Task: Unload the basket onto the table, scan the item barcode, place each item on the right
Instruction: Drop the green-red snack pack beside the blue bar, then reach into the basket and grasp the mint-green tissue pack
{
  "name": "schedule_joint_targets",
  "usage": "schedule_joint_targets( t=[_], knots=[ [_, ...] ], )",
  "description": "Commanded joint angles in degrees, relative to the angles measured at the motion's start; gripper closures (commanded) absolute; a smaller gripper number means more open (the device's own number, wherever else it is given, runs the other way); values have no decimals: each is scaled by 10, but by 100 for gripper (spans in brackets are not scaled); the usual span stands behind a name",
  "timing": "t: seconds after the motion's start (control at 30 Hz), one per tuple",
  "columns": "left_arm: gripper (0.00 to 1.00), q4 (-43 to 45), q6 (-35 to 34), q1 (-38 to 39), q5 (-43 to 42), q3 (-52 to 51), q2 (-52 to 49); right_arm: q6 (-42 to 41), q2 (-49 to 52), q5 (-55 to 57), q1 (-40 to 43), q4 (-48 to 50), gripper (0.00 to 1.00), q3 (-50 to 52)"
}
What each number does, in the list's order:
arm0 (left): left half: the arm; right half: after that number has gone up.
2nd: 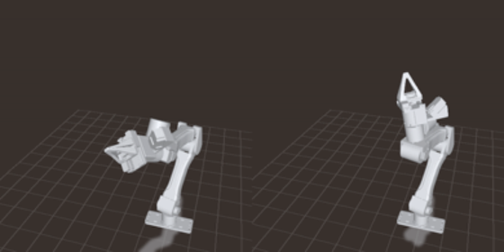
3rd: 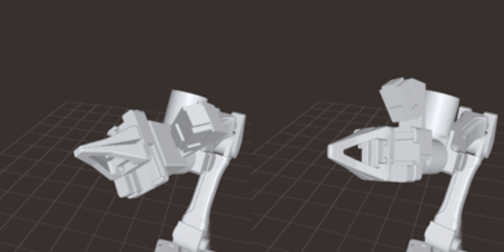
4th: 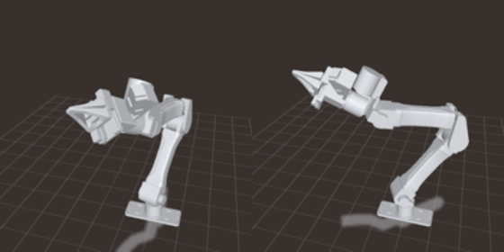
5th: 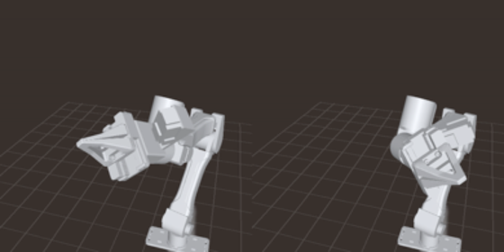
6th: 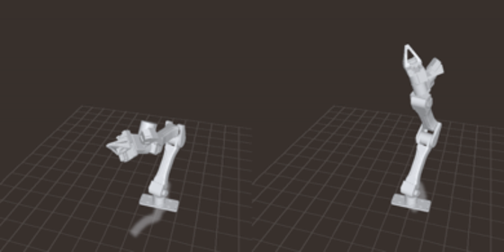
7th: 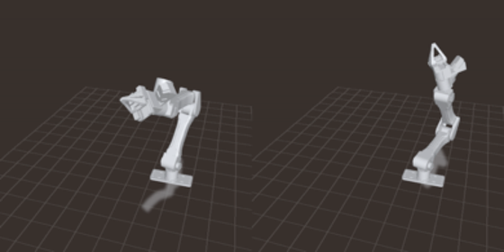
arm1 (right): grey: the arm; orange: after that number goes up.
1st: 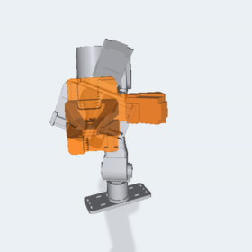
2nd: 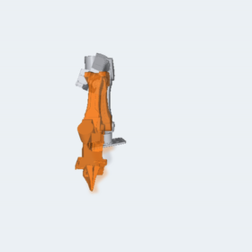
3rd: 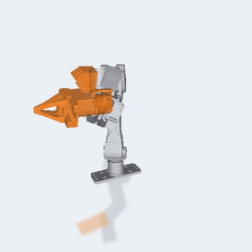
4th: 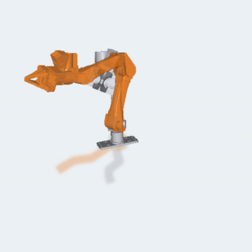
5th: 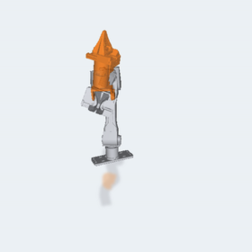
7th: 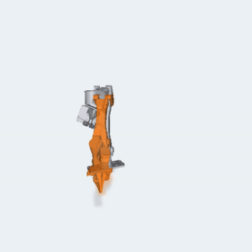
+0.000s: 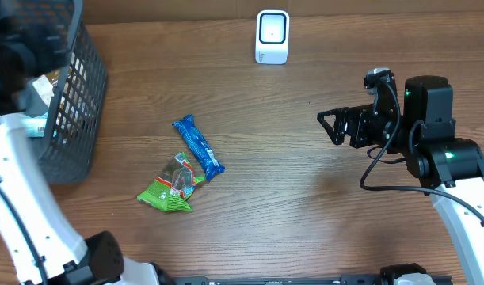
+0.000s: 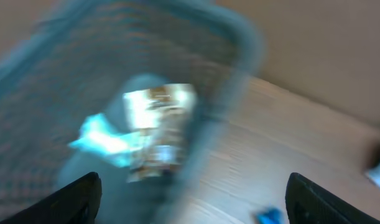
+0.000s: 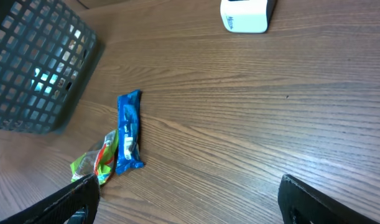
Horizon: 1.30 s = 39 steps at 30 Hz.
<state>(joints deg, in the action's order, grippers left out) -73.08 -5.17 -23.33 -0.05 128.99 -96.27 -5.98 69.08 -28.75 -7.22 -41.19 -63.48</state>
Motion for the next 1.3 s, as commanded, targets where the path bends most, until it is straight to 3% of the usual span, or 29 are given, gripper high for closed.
schedule_joint_targets(
  t=[0.0,0.2,0.47,0.73,1.27],
  knots=[
    [15,3,-75,-96,39,5,-23,0,-2,-5,-3,3,8,-14],
    [15,0,-95,-165,14,5,-112,0,-2,-5,-3,3,8,-14],
    [25,-13,-94,-157,17,5,-251,0,-2,-5,-3,2,8,-14],
    [19,2,-110,-156,33,5,-351,0,-2,-5,-3,-1,8,-14],
    [21,81,-112,-137,82,5,-488,0,-2,-5,-3,-16,8,-14]
  ],
)
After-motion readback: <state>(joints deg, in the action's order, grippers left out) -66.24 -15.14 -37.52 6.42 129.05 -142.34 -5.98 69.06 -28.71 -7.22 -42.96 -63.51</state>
